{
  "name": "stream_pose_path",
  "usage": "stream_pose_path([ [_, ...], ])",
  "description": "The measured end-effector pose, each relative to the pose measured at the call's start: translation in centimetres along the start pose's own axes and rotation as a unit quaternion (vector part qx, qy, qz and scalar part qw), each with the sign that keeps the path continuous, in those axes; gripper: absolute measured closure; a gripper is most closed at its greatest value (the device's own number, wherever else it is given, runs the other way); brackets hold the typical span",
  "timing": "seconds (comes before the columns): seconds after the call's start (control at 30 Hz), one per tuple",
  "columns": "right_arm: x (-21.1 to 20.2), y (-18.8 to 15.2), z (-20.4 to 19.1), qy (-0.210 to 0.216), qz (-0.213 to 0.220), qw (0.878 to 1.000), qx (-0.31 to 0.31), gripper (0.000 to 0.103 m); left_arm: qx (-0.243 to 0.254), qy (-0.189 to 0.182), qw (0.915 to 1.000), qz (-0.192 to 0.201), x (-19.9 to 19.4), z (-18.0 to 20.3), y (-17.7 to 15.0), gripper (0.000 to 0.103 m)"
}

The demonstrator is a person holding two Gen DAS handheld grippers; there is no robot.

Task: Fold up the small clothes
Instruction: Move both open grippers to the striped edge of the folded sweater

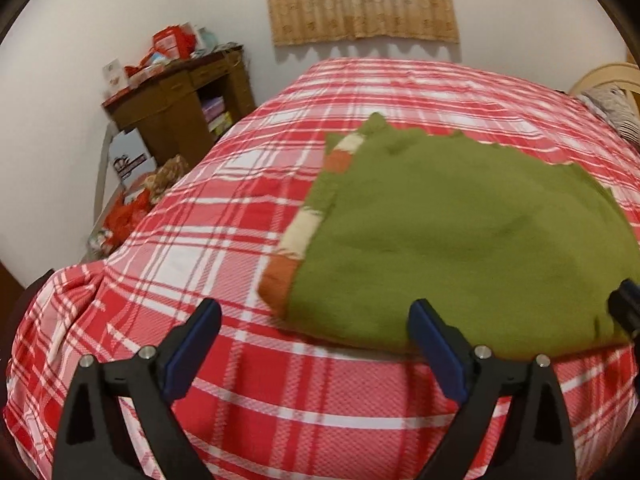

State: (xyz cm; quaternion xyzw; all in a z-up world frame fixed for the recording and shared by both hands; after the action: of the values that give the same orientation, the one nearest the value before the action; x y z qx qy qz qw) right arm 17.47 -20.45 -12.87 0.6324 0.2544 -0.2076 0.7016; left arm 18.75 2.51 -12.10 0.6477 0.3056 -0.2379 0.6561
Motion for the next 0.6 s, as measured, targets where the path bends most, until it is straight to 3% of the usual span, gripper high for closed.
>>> stream_pose_path([
  [0.1, 2.2, -1.6, -0.3, 0.002, -0.025, 1.0, 0.006, 0.078, -0.012, 0.008, 0.9998, -0.01, 1.0, -0.9, -0.1, 0.006],
  [0.27, 2.5, -2.4, 0.2, 0.021, -0.012, 0.999, 0.024, 0.078, -0.063, -0.021, 0.9973, -0.032, 1.8, -1.9, -0.8, 0.006],
  [0.43, 2.3, -2.4, -0.1, 0.021, -0.002, 1.0, 0.019, 0.076, -0.189, -0.108, 0.9744, -0.054, 1.8, -1.9, -1.9, 0.005],
  [0.6, 2.2, -2.5, -0.1, 0.034, 0.006, 0.999, 0.027, 0.073, -0.199, -0.135, 0.9693, -0.051, 2.6, 0.1, -0.9, 0.003],
])
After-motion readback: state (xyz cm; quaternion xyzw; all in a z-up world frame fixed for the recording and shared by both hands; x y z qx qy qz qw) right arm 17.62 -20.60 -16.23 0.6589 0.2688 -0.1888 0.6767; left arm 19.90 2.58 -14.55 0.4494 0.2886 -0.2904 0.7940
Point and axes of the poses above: each gripper's, at about its wrist camera, not at the fingertips, and x roughly the way its jaws point, z to its right, y to its top, the point moved 8 cm from there along x, roughly the way its jaws point, and after that the axes turned 9 degrees about -x, right-handed, at the moved point
